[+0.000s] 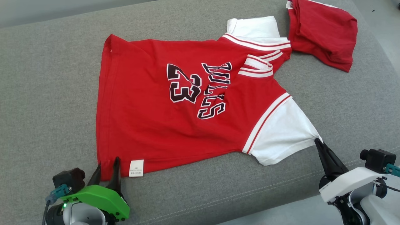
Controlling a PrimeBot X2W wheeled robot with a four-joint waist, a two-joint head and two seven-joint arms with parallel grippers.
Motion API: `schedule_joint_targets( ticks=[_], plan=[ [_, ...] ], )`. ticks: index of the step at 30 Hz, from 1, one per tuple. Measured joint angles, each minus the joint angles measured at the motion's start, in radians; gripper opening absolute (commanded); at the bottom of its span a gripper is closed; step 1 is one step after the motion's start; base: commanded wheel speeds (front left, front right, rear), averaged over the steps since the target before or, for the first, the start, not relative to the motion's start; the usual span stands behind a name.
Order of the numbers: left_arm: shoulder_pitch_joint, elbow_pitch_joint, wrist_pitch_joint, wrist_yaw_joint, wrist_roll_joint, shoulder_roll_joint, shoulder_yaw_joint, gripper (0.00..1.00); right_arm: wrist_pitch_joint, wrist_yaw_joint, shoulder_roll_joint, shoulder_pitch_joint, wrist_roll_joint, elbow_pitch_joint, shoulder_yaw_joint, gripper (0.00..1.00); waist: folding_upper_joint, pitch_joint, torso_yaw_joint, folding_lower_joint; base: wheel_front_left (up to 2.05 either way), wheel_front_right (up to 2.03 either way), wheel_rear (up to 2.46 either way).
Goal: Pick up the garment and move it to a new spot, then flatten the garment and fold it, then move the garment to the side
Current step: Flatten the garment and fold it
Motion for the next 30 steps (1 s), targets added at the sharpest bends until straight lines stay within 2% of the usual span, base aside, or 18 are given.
schedule_joint_targets(
  ticks=[2,4,5,6,13,18,23,30],
  plan=[
    [-0.007,0.000,0.000,0.000,0.006,0.000,-0.005,0.47,0.000,0.000,0.000,0.000,0.002,0.000,0.001,0.00,0.0000,0.001,0.000,0.0000,0.00,0.00,0.00],
    [-0.012,0.000,-0.006,0.001,0.034,0.002,-0.012,0.23,0.000,0.000,-0.002,0.000,0.006,0.000,0.003,0.00,0.0000,0.001,0.001,0.0000,0.00,0.00,0.00],
    [-0.014,0.000,-0.006,0.001,0.044,0.003,-0.015,0.06,0.000,0.000,-0.002,0.000,0.006,0.000,0.004,0.00,0.0000,0.001,0.002,0.0000,0.00,0.00,0.00],
    [-0.015,0.000,-0.006,0.001,0.048,0.003,-0.017,0.00,0.000,0.000,-0.003,0.000,0.006,0.000,0.005,0.00,0.0000,0.001,0.002,0.0000,0.00,0.00,0.00],
    [-0.017,-0.017,-0.041,0.001,0.046,-0.006,-0.009,0.00,0.000,0.000,-0.006,-0.001,0.012,-0.006,0.007,0.00,0.0000,-0.004,0.008,0.0000,0.00,0.00,0.00],
    [-0.023,-0.084,-0.098,-0.002,-0.088,-0.054,0.058,0.00,0.000,0.000,0.022,-0.011,0.089,-0.089,-0.048,0.00,0.0000,-0.021,0.014,0.0000,0.00,0.00,0.00],
    [-0.063,-0.197,-0.181,-0.078,-0.183,-0.056,0.108,0.00,0.000,0.000,0.005,-0.071,0.122,-0.244,-0.163,0.00,0.0000,-0.054,0.019,0.0000,0.00,0.00,0.00],
    [-0.067,-0.348,-0.208,-0.149,-0.220,-0.056,0.111,0.00,0.000,0.000,-0.008,-0.093,0.188,-0.471,-0.196,0.00,0.0000,-0.103,0.017,0.0000,0.00,0.00,0.00]
  ],
)
